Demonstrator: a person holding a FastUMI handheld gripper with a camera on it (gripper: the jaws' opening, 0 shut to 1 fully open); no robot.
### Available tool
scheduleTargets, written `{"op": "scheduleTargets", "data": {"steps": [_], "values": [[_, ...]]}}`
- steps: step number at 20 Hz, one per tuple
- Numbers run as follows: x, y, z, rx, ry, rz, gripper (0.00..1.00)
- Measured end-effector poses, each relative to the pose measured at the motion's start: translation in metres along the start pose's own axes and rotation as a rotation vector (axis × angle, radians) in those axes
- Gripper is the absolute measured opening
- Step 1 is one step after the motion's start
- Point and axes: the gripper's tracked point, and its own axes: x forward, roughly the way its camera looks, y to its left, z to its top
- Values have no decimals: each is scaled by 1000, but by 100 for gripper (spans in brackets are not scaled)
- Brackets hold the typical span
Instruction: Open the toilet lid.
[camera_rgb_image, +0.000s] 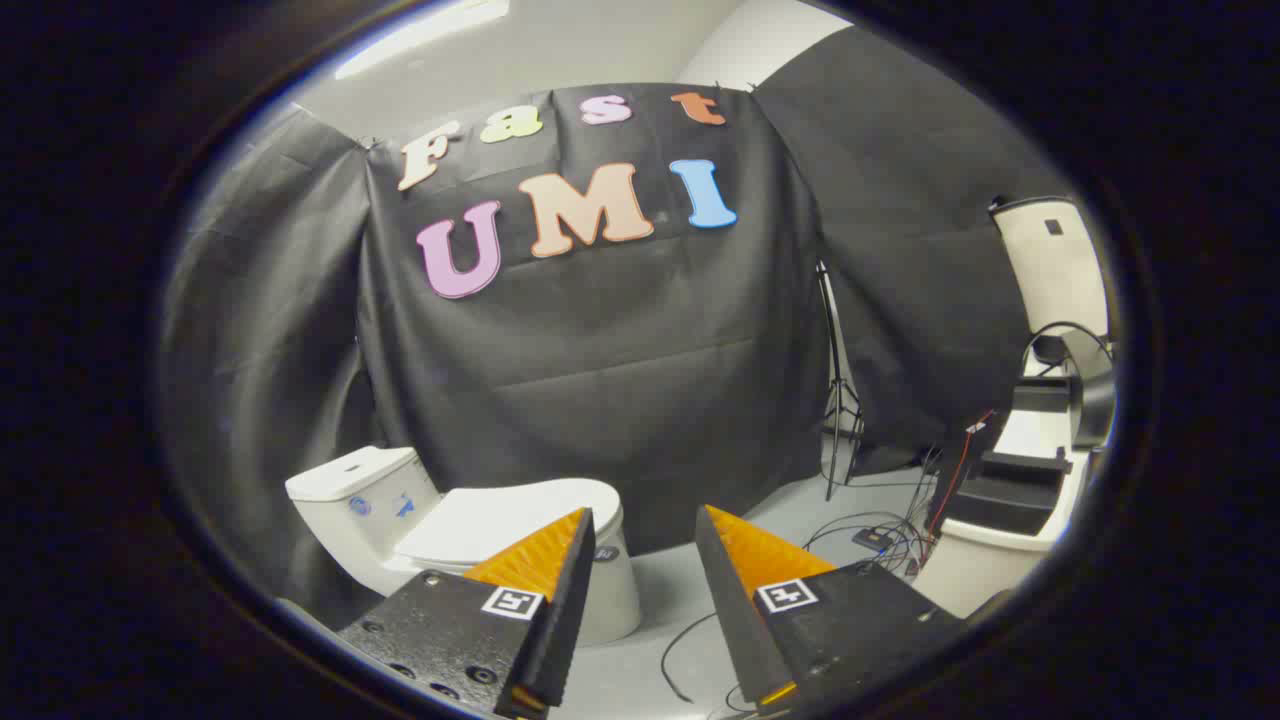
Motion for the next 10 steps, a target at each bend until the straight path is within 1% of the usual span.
{"op": "scheduleTargets", "data": {"steps": [10], "values": [[12, -1, -18, -12, 82, 4, 62]]}}
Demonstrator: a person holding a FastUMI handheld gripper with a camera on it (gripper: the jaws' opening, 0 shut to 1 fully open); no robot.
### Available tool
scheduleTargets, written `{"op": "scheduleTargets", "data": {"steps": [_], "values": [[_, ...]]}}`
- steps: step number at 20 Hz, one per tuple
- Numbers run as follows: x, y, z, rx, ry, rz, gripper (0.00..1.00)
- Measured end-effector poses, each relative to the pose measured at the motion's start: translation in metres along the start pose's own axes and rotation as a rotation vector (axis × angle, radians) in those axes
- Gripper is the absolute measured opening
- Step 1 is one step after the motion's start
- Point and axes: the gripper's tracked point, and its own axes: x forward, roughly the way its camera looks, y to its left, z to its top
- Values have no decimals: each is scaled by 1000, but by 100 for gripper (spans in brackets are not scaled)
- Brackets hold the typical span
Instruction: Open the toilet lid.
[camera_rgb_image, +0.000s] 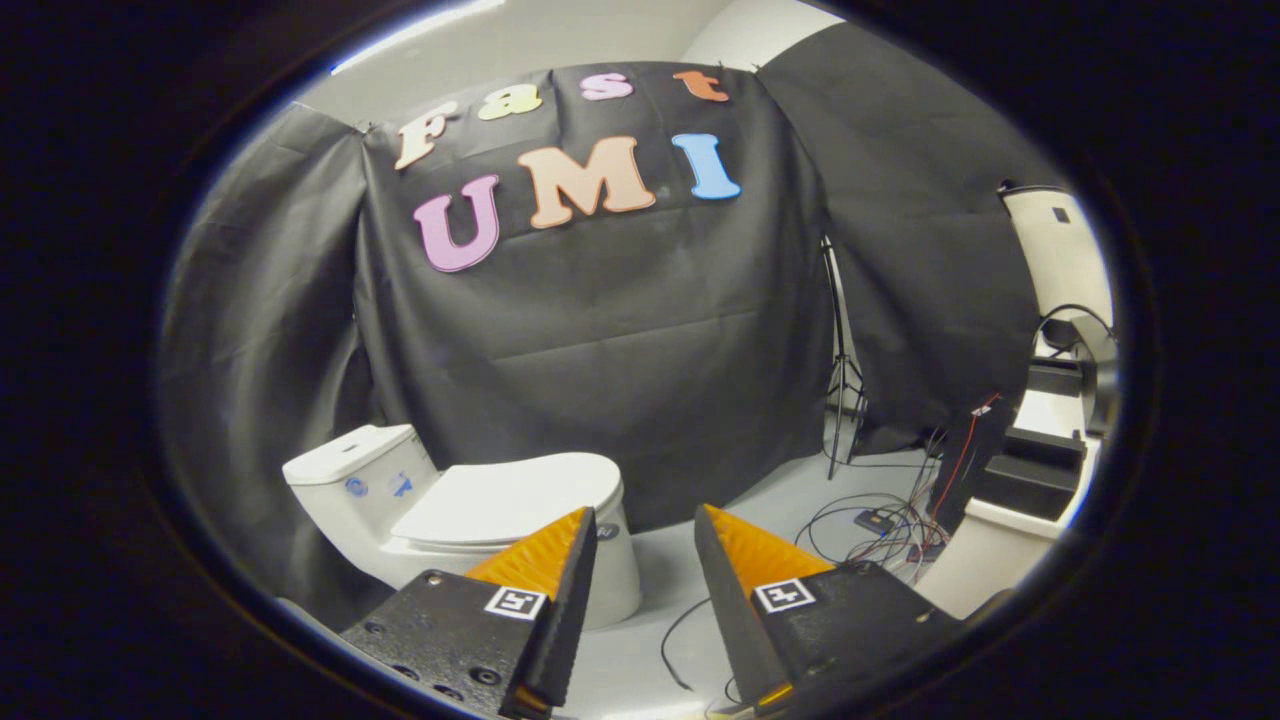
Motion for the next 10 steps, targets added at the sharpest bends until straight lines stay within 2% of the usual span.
{"op": "scheduleTargets", "data": {"steps": [10], "values": [[14, 0, -15, 9, 90, -1, 60]]}}
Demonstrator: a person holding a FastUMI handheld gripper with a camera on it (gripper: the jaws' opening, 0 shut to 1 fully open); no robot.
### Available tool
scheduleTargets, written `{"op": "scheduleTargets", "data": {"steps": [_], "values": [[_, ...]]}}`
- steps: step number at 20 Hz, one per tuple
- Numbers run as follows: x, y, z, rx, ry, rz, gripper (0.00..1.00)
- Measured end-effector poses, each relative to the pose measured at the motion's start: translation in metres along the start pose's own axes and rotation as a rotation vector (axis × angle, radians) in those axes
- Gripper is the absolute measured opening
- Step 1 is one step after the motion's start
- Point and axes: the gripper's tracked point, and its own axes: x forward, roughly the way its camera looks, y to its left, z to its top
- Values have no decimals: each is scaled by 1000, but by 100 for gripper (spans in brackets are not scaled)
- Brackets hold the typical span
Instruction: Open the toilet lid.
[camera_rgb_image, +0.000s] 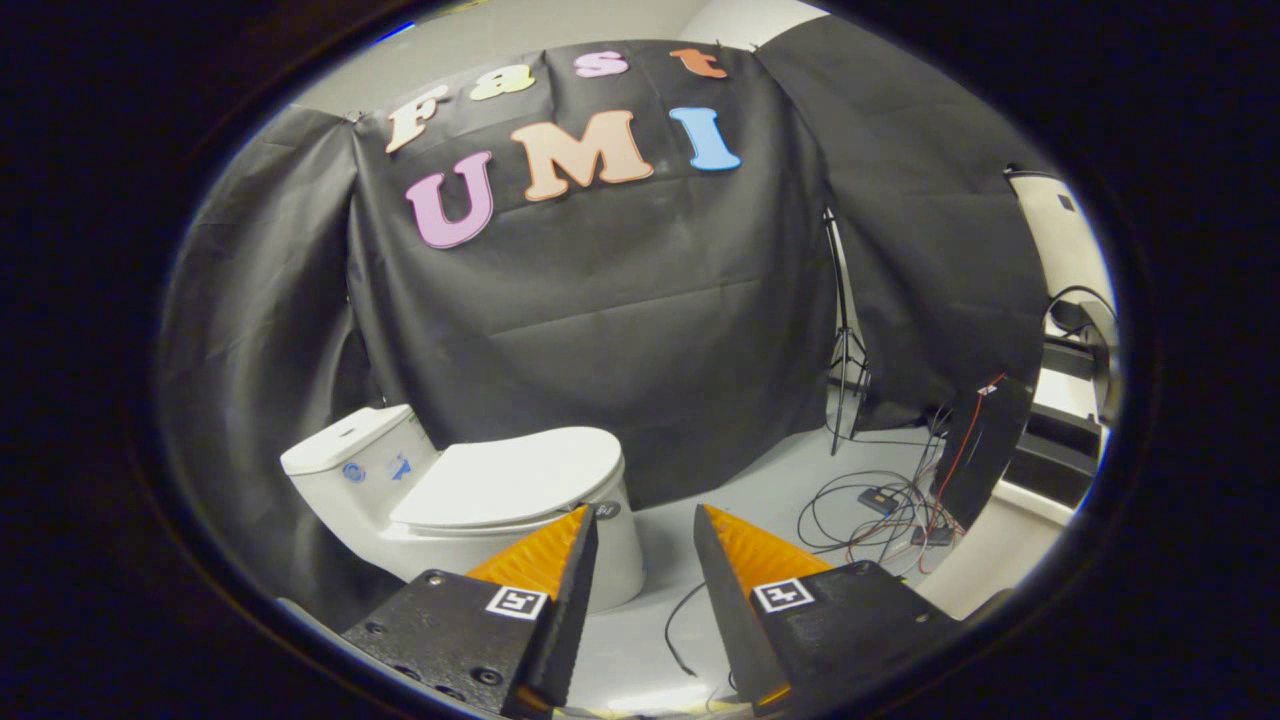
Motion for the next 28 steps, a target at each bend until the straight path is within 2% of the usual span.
{"op": "scheduleTargets", "data": {"steps": [4, 10, 14, 22, 28], "values": [[12, 10, -5, 7, 54, 31, 61], [64, 54, 3, 143, 22, 183, 61], [120, 61, -5, 334, 24, 215, 60], [224, 55, -42, 826, 64, 194, 60], [272, 66, -69, 984, 169, 186, 61]]}}
